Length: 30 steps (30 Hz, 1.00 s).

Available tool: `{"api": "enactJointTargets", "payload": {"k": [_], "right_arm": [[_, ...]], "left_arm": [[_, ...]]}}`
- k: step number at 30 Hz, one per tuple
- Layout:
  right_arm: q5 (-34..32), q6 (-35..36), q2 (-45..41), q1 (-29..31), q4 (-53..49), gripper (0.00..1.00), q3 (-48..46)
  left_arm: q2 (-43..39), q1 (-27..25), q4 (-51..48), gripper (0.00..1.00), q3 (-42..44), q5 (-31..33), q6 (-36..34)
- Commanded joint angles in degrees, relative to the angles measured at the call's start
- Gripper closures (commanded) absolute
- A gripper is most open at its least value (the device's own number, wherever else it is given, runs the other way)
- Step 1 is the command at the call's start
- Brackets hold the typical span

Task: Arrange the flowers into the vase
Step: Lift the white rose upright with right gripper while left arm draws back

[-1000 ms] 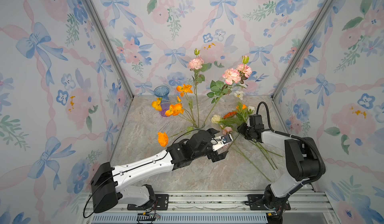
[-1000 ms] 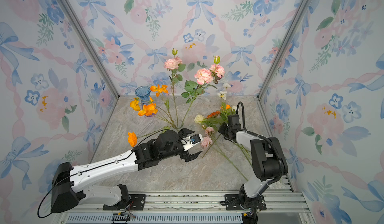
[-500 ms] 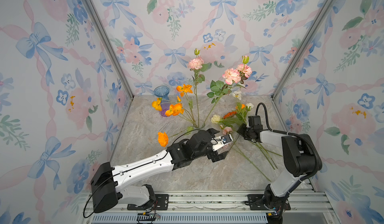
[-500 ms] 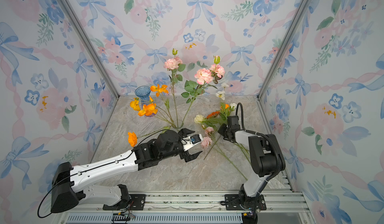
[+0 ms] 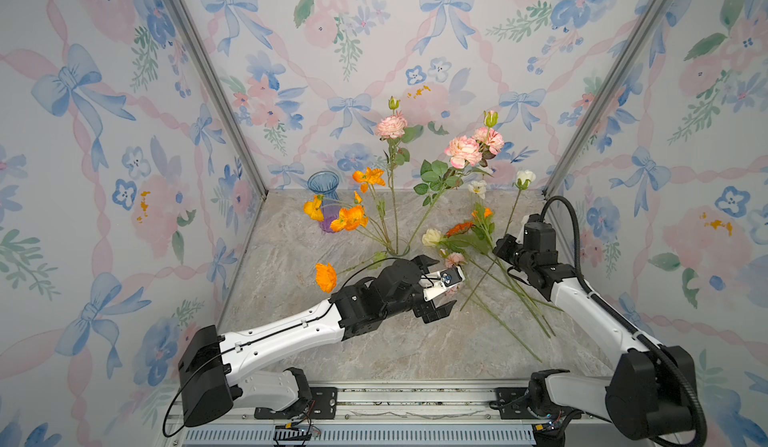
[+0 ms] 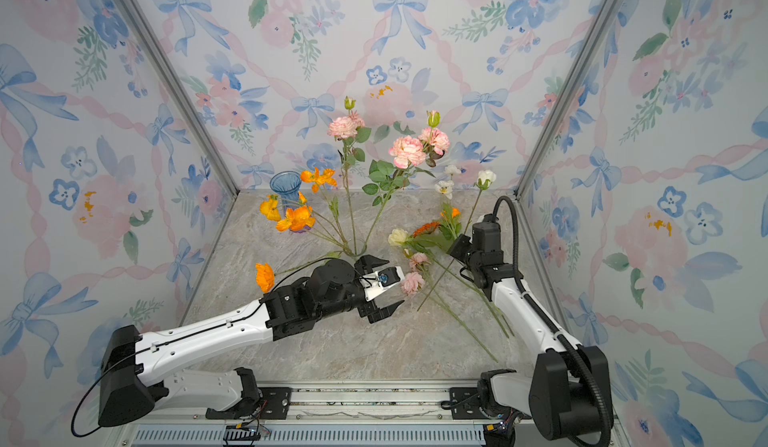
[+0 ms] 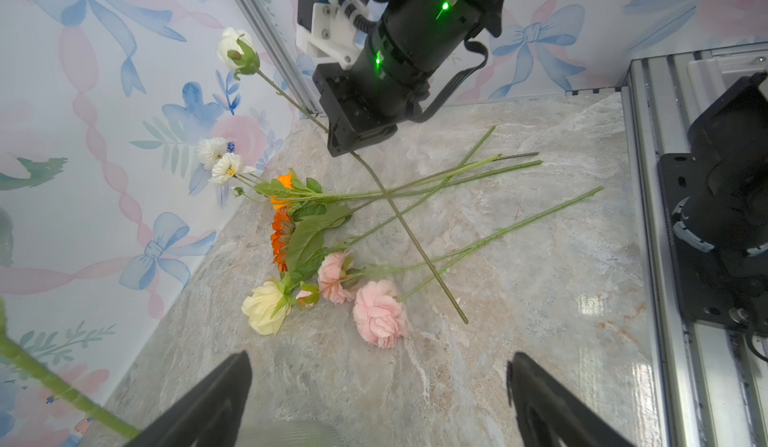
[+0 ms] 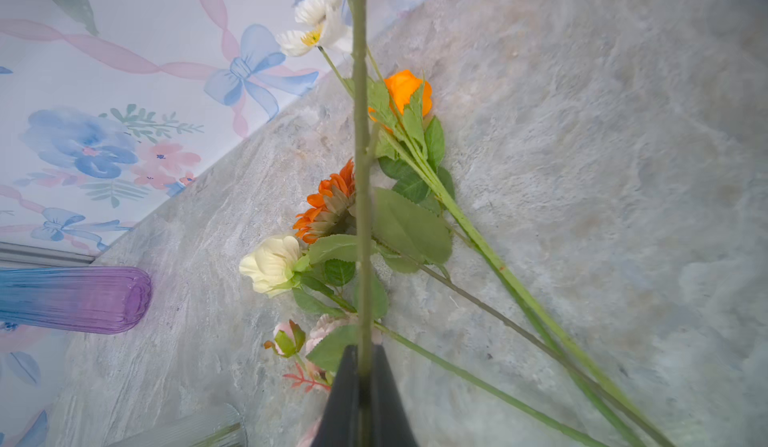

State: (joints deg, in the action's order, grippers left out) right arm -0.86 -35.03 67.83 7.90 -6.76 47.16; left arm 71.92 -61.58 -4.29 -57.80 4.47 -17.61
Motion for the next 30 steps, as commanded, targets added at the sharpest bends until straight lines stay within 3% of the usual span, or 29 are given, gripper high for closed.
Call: {"api": "enactJointTargets", "payload": {"k": [1, 8, 15, 24, 30], "right_arm": [[-4.4, 3.1, -6.5, -0.4, -6.2, 1.00, -2.1], [-3.4, 8.5, -20.9, 4.2, -1.2, 1.00, -3.8], [-16.6, 20.1, -28.8, 23.4, 14.2, 1.00, -4.8], [-19.7, 43.1, -19.6, 43.6, 38.5, 1.00, 0.6], [-19.5, 49.5, -7.1, 48.2, 58.7, 1.00, 3.5]], "left_arm": [[-1.2, 0.1, 0.9, 0.02, 0.8, -0.2, 0.0], [-2.9, 0.2, 0.8, 0.02, 1.1, 0.4, -0.5], [-10.4, 1.7, 0.8, 0.02, 2.7, 0.8, -2.1], [-24.8, 1.7, 0.5, 0.02, 9.6, 7.4, 0.1], [-29.6, 1.7, 0.6, 0.02, 13.9, 11.4, 2.0]]}}
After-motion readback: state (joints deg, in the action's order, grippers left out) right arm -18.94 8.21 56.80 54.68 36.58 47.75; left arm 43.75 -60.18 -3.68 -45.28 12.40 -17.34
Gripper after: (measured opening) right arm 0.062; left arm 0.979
